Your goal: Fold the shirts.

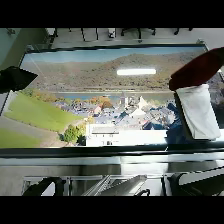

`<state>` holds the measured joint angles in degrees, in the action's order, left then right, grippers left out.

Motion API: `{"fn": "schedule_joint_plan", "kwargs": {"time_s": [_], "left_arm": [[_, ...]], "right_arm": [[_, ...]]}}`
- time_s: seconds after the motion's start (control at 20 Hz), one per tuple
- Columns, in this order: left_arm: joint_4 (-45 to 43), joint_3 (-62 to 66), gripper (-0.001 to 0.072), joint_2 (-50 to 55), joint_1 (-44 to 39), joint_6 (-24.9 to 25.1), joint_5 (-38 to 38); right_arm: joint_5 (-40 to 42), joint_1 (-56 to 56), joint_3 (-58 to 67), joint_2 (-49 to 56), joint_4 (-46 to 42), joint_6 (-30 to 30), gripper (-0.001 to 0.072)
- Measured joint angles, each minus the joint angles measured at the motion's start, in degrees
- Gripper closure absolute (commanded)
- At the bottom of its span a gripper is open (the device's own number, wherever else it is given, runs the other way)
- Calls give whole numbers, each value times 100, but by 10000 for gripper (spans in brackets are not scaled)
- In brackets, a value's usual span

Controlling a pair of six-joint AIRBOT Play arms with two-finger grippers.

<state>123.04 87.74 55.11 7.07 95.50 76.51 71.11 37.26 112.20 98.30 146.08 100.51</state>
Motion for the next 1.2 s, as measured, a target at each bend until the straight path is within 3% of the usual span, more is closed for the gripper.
{"fn": "schedule_joint_plan", "kwargs": {"time_s": [0.45,0.75,0.95,1.2], "left_arm": [[4,0,692,0,0,0,291],[4,0,692,0,0,0,376],[4,0,692,0,0,0,566],[4,0,692,0,0,2,717]], "right_arm": [[734,837,13,-387,-105,-245,692],[1976,992,-142,-723,-1283,-1054,694],[2389,1032,-981,-1373,-1847,-1700,693],[2291,1047,-2920,-2286,-2295,-2212,693]]}}
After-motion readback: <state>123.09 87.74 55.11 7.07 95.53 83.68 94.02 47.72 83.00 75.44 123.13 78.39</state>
